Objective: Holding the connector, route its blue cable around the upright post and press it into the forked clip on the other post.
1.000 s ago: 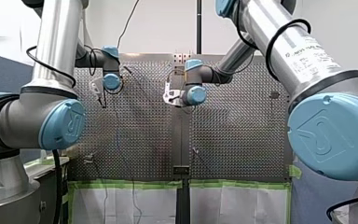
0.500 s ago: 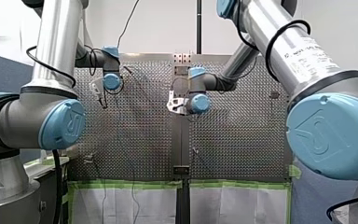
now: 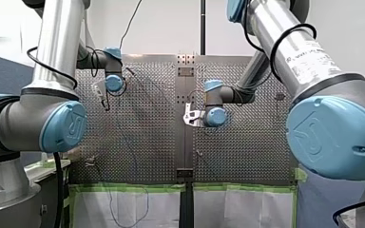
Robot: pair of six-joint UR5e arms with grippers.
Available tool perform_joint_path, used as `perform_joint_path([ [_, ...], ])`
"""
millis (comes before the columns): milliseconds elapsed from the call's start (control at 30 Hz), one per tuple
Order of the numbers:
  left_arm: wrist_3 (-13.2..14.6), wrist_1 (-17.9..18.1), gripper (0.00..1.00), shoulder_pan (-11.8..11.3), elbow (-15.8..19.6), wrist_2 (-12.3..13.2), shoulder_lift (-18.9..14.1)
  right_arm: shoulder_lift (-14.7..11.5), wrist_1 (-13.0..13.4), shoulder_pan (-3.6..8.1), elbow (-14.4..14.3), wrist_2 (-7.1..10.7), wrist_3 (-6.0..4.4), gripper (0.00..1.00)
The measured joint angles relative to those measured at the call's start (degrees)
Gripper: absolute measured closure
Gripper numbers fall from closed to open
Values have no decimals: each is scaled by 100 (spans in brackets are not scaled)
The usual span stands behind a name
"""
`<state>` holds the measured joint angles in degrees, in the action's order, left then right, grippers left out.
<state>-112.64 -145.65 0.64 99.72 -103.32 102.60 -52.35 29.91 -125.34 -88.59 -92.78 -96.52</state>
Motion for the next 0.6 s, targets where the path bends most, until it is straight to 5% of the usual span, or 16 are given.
perform_joint_path([
  [600,-13,11,1,-4,-2,-8,0,0,811,810,-887,69,-137,100],
])
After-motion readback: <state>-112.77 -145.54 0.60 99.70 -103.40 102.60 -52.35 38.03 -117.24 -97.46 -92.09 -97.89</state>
